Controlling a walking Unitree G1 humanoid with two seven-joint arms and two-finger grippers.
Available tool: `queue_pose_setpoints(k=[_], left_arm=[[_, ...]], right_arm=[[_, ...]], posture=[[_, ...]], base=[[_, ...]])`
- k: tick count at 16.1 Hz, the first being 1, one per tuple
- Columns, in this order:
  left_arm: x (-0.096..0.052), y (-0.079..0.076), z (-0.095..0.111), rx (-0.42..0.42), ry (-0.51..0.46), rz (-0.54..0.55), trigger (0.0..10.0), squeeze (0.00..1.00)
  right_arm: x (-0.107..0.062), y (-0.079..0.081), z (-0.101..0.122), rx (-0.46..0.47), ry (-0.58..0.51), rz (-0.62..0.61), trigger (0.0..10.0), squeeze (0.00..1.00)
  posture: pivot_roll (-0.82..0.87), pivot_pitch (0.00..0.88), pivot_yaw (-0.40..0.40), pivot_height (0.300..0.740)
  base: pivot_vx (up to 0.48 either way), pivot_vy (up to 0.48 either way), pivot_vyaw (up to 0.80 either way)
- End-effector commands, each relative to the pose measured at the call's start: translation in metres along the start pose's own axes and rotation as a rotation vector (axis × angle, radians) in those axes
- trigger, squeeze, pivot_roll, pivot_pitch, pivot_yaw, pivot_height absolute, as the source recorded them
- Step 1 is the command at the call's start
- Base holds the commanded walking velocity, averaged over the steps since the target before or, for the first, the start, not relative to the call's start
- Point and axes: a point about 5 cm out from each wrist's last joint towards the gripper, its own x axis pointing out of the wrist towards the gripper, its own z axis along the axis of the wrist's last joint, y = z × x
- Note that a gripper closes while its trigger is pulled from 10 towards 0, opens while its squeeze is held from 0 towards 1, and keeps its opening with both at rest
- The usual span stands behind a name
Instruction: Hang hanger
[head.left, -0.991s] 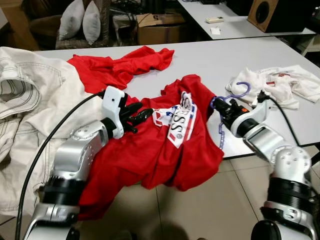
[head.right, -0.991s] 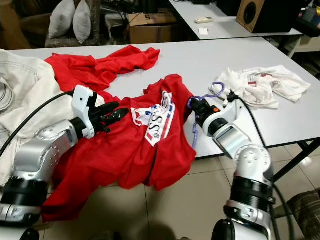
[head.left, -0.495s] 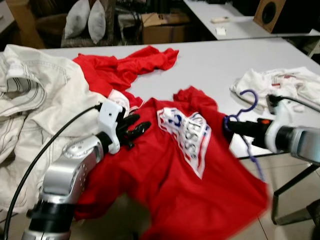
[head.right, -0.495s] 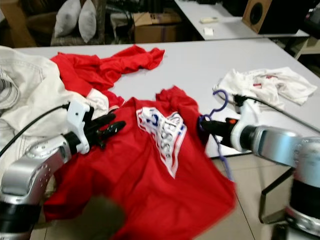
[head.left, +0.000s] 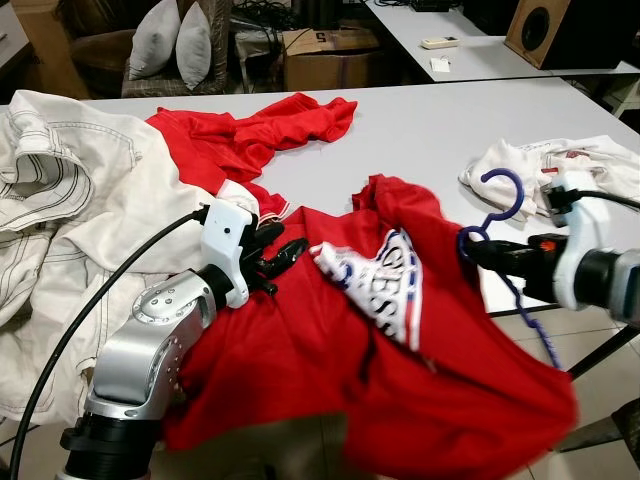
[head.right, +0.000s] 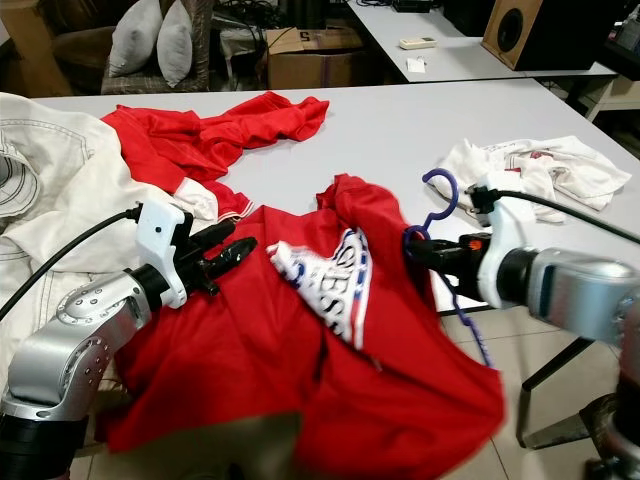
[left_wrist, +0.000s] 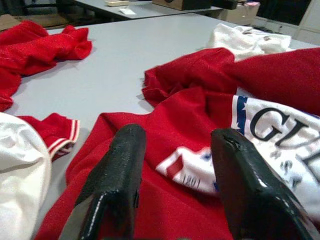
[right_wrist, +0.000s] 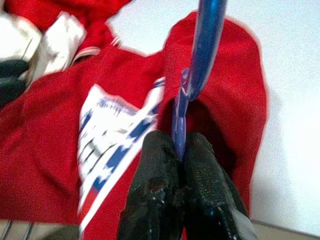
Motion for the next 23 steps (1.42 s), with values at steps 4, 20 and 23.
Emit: queue_pose_setpoints(k=[4,20,23], left_arm=[[0.002,0.001,0.004,0.008,-0.024,0.041,10.0,0.0],[0.0,0.001,0.003,0.021,-0.029,0.015,10.0,0.0],[-0.003,0.0,-0.002,0.029,-0.015,0.029,10.0,0.0]], right_arm=[[0.003,-0.019,0.007,0.014,-0.22,-0.106,10.0,0.0],[0.023,-0.04,0.018,0.413,-0.575,0.383,10.0,0.0],[0.021,-0.037,0.006,0.241,-0.345,0.153,10.0,0.0]], posture=[[0.02,0.0,-0.004,0.74],[0.03,0.0,-0.013,0.74],[0.04,0.0,-0.023,0.74]], base=[[0.0,0.0,0.0],[0.0,0.0,0.0],[0.0,0.0,0.0]])
